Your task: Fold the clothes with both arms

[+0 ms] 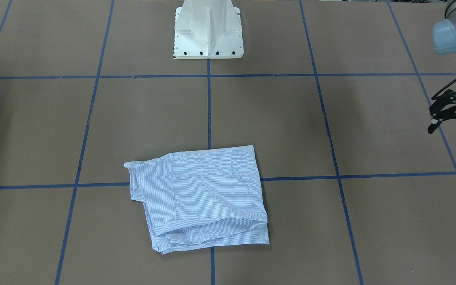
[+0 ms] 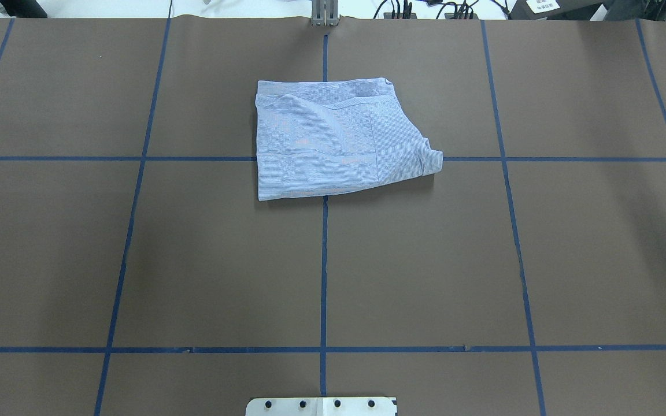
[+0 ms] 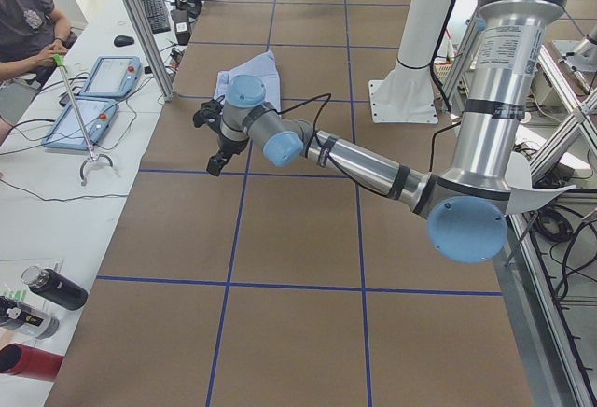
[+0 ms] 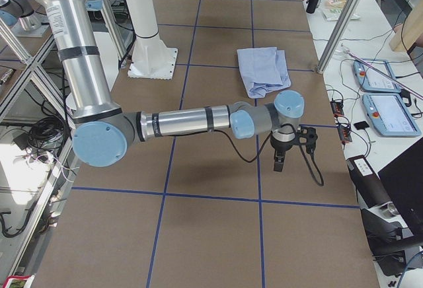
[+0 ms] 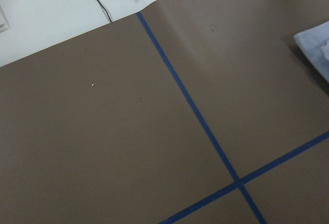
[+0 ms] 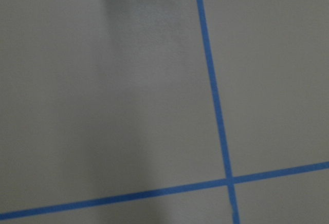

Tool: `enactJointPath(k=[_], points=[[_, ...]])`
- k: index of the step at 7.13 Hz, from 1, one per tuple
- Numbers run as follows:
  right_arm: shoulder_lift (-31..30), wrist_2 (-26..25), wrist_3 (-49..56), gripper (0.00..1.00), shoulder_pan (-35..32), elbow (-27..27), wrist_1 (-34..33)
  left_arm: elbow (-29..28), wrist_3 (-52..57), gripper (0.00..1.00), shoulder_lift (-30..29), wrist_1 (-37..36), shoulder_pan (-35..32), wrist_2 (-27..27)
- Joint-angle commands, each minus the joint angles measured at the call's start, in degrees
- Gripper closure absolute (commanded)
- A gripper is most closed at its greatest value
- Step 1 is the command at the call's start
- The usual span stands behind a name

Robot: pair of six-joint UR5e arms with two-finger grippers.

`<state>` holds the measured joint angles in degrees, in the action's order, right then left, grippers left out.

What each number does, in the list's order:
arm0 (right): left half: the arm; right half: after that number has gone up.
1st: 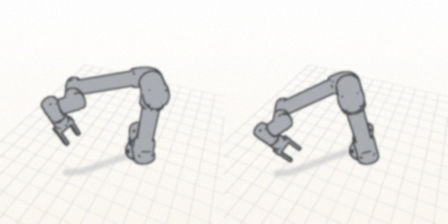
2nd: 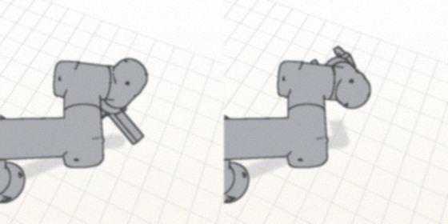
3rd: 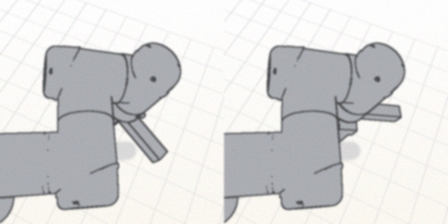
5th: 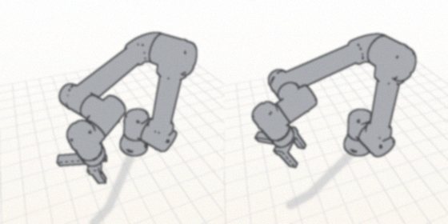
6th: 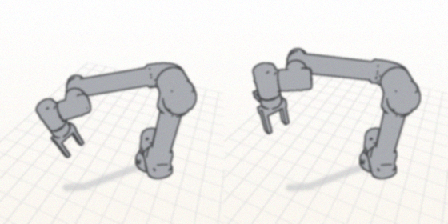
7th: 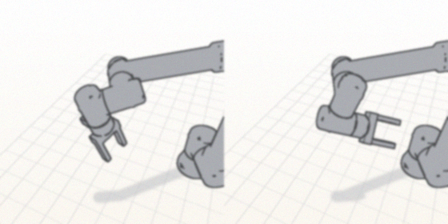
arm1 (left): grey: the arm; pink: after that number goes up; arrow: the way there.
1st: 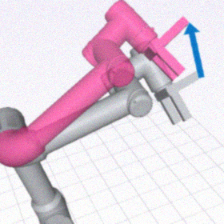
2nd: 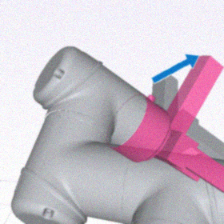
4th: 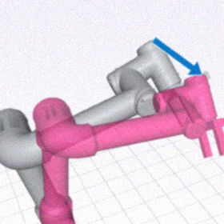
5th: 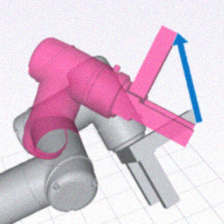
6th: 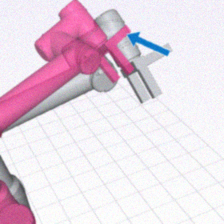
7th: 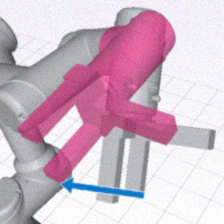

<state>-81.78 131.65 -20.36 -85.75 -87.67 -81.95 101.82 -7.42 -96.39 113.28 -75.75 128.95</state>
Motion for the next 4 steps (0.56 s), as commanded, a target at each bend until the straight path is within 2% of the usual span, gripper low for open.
enactJointPath(k=[1, 2, 4], points=[[-11.32, -0.34, 4.63, 0.00, -1.70, -8.25, 0.13, -1.36, 8.47, 0.00, 3.49, -0.95, -7.10, 3.21], [-15.56, -0.52, 4.63, 0.00, -1.61, -12.74, 0.13, -1.45, 8.65, 0.00, 5.67, -1.22, -10.09, 6.37], [-17.35, -0.17, 5.41, 0.00, -1.61, -12.97, 0.04, -2.49, 12.39, 0.00, 8.32, -1.22, -12.92, 7.10]])
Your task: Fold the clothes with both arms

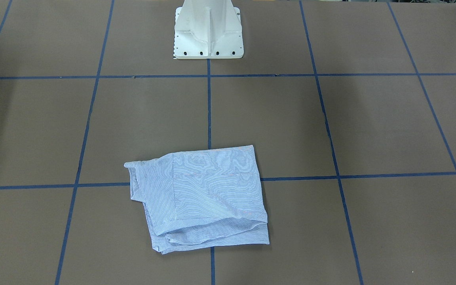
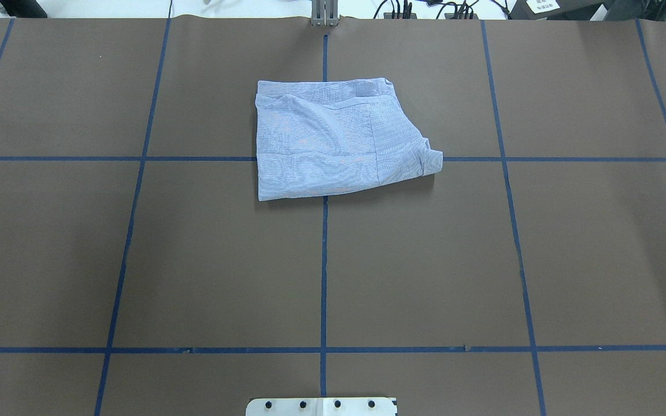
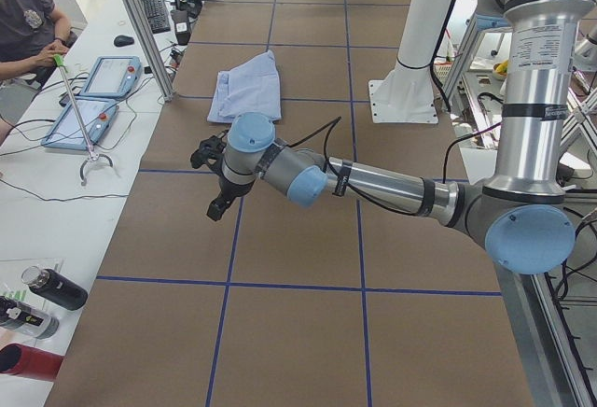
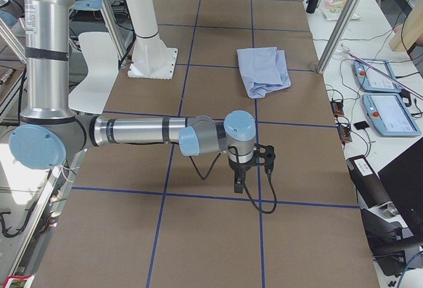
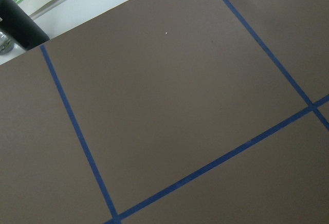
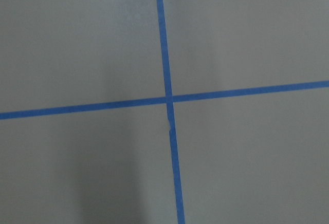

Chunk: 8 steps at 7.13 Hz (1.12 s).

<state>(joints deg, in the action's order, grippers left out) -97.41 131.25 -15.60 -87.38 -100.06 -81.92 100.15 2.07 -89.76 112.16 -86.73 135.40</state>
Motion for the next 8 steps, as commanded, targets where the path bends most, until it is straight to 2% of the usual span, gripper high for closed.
enactJointPath(k=[1, 5, 8], points=[[-1.38, 0.49, 1.53, 0.00, 0.01, -0.05, 0.01, -3.45, 5.98, 0.00, 1.96, -0.19, -3.78, 0.57], [-0.85, -0.20, 1.71, 0.00, 0.88, 0.74, 0.36, -3.04, 5.22, 0.00, 3.45, -0.19, -4.06, 0.40], [-0.76, 1.28, 2.76, 0.00, 1.07, 0.05, 0.10, -2.86, 5.14, 0.00, 5.03, -0.19, -4.06, 0.48]])
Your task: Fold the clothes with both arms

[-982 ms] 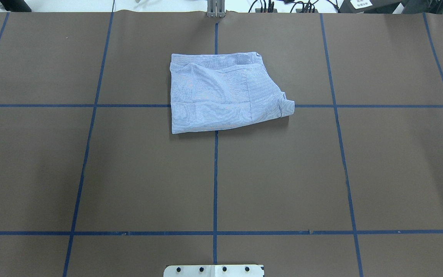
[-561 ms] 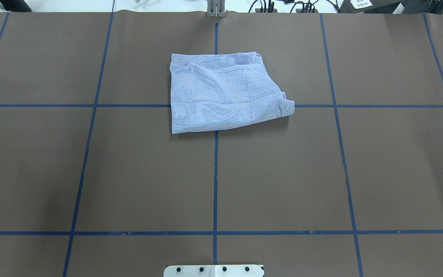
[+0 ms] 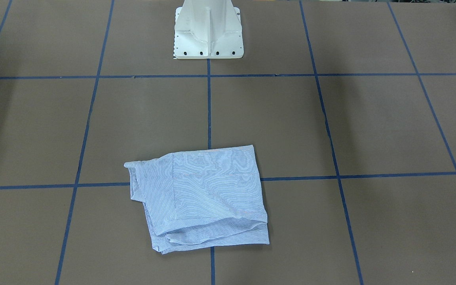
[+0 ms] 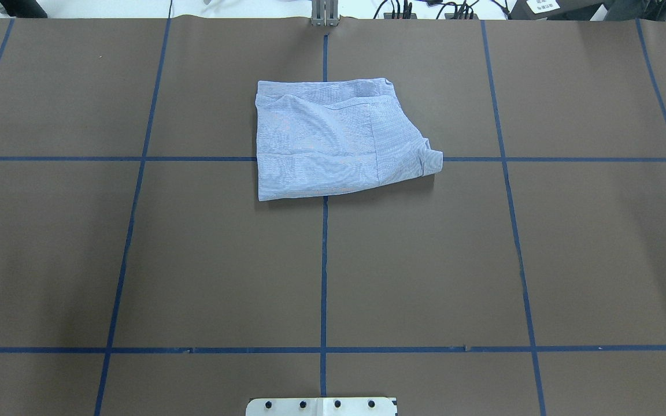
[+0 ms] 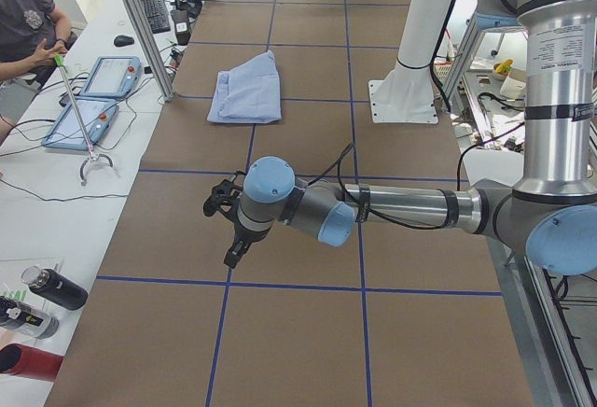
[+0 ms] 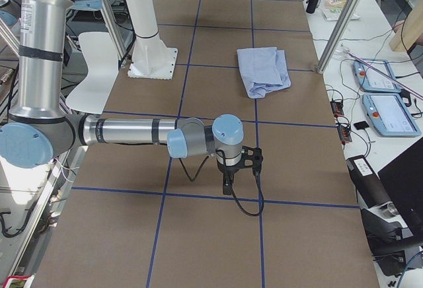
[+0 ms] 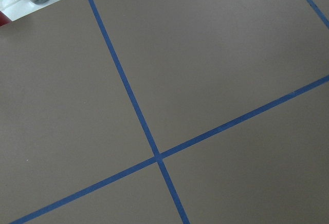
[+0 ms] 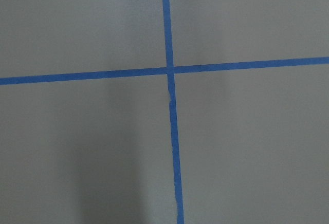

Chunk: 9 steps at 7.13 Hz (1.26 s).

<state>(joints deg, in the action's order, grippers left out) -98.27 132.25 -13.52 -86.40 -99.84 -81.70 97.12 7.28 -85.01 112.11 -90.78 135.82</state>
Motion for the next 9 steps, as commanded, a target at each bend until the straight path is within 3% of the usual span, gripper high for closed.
enactJointPath(k=[1, 4, 9], points=[[0.01, 0.21, 3.56, 0.00, 1.05, 0.08, -0.22, 0.44, -0.16, 0.00, 0.28, -0.13, 0.07, -0.03], [-0.16, 0.29, 3.77, 0.00, 1.50, 0.70, -0.04, 1.23, -0.16, 0.00, -0.50, 0.22, 0.08, -0.12], [-2.36, -0.05, 3.06, 0.00, 1.50, -0.09, 1.98, 5.45, 0.02, 0.00, 3.54, 0.75, 0.25, -0.38]])
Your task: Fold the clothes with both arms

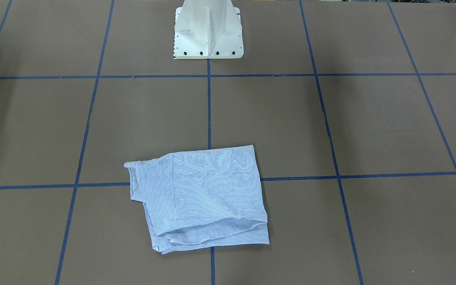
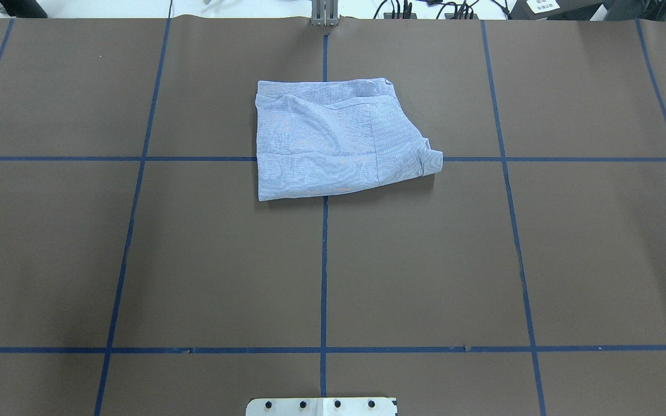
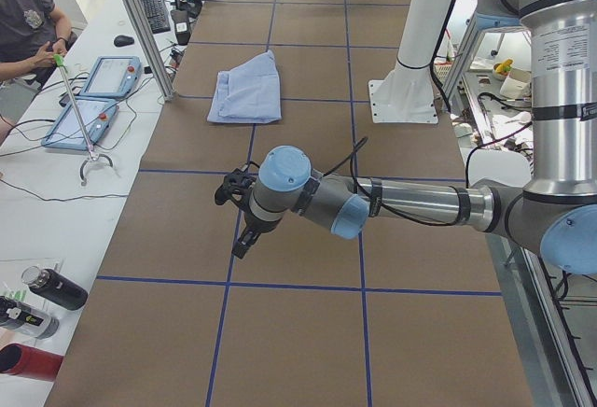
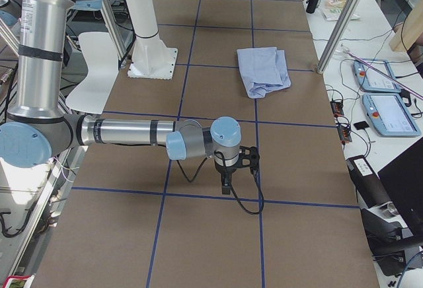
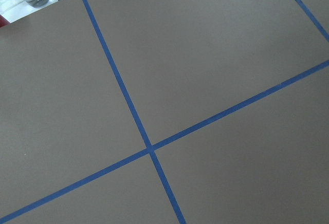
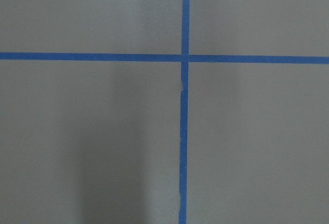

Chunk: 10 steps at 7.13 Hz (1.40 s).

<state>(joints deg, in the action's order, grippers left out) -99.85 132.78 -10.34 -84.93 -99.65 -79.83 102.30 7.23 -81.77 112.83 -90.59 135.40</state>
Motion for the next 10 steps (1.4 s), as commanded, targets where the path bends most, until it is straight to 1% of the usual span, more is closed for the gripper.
enactJointPath(k=[1, 3, 5, 7, 9, 10], points=[[-1.31, -1.21, -0.21, 0.00, 0.03, -0.45, 0.11, 0.36, 0.07, 0.00, 0.30, 0.02, 0.06, 0.04], [-0.35, -0.95, -0.29, 0.00, 0.11, -0.54, 0.03, 0.27, 0.07, 0.00, 0.12, -0.16, 0.15, 0.05], [-0.35, 2.55, -0.03, 0.00, 0.03, -0.02, 0.11, 0.71, 0.16, 0.00, 0.03, -0.15, 0.06, 0.04], [-1.13, 2.65, -0.12, 0.00, -0.06, -0.62, -0.06, 0.97, 0.24, 0.00, 0.29, -0.07, 0.06, 0.65], [-0.52, 2.57, -0.21, 0.00, -0.15, -0.80, 0.11, 1.23, 0.16, 0.00, 0.64, -0.51, -0.20, 0.66], [-0.26, 1.96, -0.29, 0.00, -0.15, -0.54, 0.20, 1.76, 0.24, 0.00, 1.86, -0.42, -0.11, 0.75]])
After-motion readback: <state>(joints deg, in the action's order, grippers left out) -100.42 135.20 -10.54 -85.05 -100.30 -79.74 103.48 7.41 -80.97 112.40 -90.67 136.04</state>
